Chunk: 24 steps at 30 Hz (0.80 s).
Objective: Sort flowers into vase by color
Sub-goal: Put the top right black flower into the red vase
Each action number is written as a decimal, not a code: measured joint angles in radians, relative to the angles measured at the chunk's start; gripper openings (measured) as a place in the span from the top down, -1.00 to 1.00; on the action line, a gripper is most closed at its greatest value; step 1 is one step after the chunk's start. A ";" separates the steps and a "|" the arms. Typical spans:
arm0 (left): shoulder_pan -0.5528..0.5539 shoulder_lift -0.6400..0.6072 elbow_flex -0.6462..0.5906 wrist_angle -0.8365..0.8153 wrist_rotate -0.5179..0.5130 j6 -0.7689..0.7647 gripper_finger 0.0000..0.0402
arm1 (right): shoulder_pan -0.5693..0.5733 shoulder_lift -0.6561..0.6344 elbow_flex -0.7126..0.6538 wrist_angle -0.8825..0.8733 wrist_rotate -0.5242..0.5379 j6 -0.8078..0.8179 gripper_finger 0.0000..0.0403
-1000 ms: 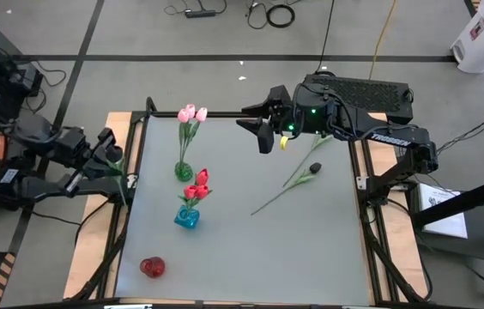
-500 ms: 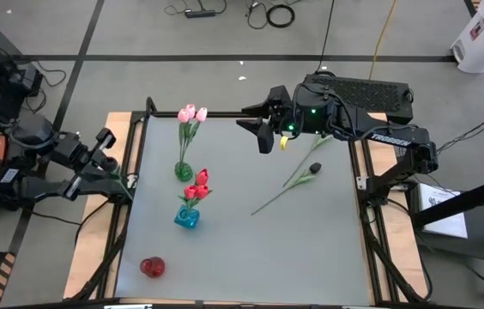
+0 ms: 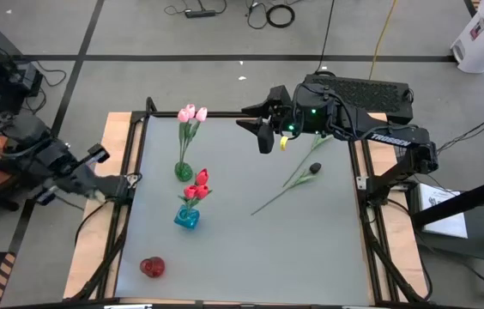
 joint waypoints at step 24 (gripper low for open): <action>-0.277 -0.003 -0.313 0.398 -0.143 -0.102 0.95 | 0.000 0.000 0.000 0.000 0.000 0.000 0.01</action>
